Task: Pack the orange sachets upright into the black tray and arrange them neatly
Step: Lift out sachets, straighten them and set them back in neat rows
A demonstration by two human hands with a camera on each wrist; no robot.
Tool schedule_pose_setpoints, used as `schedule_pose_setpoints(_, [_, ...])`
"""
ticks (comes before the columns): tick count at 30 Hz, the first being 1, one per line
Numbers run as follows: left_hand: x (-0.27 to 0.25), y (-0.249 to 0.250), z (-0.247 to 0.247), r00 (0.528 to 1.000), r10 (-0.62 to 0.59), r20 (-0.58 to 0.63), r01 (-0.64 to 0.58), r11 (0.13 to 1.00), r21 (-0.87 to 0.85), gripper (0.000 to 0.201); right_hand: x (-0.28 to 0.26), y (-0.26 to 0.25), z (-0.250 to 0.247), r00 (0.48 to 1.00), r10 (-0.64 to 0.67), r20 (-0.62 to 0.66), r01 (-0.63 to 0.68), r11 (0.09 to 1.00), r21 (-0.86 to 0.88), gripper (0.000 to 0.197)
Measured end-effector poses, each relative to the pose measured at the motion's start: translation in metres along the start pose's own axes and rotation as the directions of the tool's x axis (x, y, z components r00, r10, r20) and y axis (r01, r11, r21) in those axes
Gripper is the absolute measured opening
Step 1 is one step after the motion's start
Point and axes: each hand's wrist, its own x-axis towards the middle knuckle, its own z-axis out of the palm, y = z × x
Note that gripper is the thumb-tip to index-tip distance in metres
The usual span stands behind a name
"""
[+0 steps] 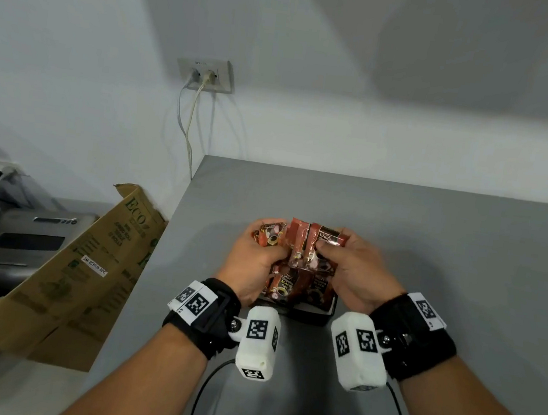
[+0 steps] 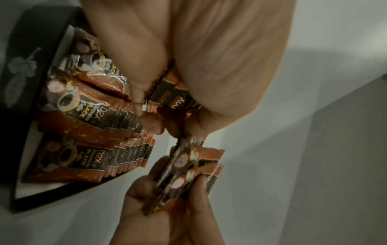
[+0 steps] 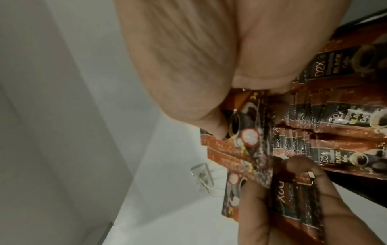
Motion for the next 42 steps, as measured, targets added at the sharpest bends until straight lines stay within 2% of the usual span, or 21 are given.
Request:
schedule_pose_setpoints(1, [-0.001,0.000,0.001,1.000,-0.005,0.019,0.005,1.000,0.006,0.058,0.000,-0.001,0.001,1.000,-0.012,-0.010,0.012,1.000,-0.022,0.014])
schedule_pose_setpoints(4, [-0.005,0.001,0.002,0.999,-0.035,0.037,0.034,0.999,0.016,0.059,-0.001,-0.003,0.000,0.999,-0.036,-0.031,0.034,0.996,-0.083,0.017])
schedule_pose_setpoints(8, [-0.004,0.002,-0.009,0.991,-0.134,0.026,0.136,0.988,-0.076,0.032,-0.002,-0.008,-0.006,1.000,-0.013,-0.023,0.011,0.998,-0.057,0.025])
schedule_pose_setpoints(11, [-0.001,0.001,-0.013,0.988,-0.146,0.058,0.151,0.982,-0.114,0.028,-0.003,-0.011,-0.013,1.000,-0.007,0.024,0.007,1.000,-0.002,0.030])
schedule_pose_setpoints(15, [-0.004,-0.001,-0.012,0.990,-0.092,0.109,0.090,0.996,0.021,0.030,-0.003,-0.015,-0.016,0.993,-0.037,0.111,0.047,0.995,-0.084,0.021])
schedule_pose_setpoints(19, [-0.007,0.001,-0.006,0.967,-0.044,0.251,-0.011,0.977,0.214,0.032,-0.002,-0.016,-0.013,0.973,-0.049,0.225,0.112,0.955,-0.275,0.018])
schedule_pose_setpoints(22, [-0.010,0.003,-0.003,0.949,-0.056,0.309,-0.030,0.963,0.266,0.033,0.000,-0.014,-0.010,0.975,-0.074,0.210,0.156,0.900,-0.406,0.018])
schedule_pose_setpoints(24, [-0.008,0.004,-0.005,0.969,-0.056,0.239,-0.007,0.966,0.257,0.034,0.002,-0.013,-0.010,0.986,-0.132,0.103,0.160,0.923,-0.350,0.018])
schedule_pose_setpoints(26, [-0.004,0.003,-0.009,0.992,-0.021,0.126,-0.004,0.980,0.198,0.040,0.001,-0.011,-0.011,0.992,-0.128,0.021,0.129,0.958,-0.255,0.017])
schedule_pose_setpoints(30, [0.001,0.004,-0.013,0.999,0.044,-0.023,-0.041,0.990,0.132,0.033,-0.002,0.007,-0.013,0.998,-0.017,0.055,0.030,0.966,-0.256,0.019])
schedule_pose_setpoints(32, [0.003,0.006,-0.015,0.997,0.061,-0.038,-0.054,0.983,0.174,0.033,-0.003,0.011,-0.016,0.998,-0.006,0.057,0.021,0.963,-0.270,0.020])
schedule_pose_setpoints(35, [0.004,0.009,-0.017,0.997,0.078,0.028,-0.083,0.951,0.297,0.036,-0.001,0.003,-0.025,0.998,-0.055,0.018,0.058,0.951,-0.304,0.020])
schedule_pose_setpoints(37, [0.001,0.011,-0.011,0.995,0.081,0.065,-0.099,0.933,0.346,0.036,0.000,-0.002,-0.026,0.995,-0.059,0.079,0.082,0.938,-0.338,0.022])
schedule_pose_setpoints(40, [-0.001,0.009,-0.001,0.992,0.085,0.092,-0.112,0.936,0.335,0.031,-0.001,0.000,-0.018,0.984,-0.011,0.177,0.079,0.921,-0.381,0.024])
schedule_pose_setpoints(42, [0.000,0.009,0.002,0.998,0.033,0.057,-0.047,0.969,0.244,0.027,0.000,0.003,-0.014,0.986,-0.026,0.163,0.084,0.929,-0.360,0.025])
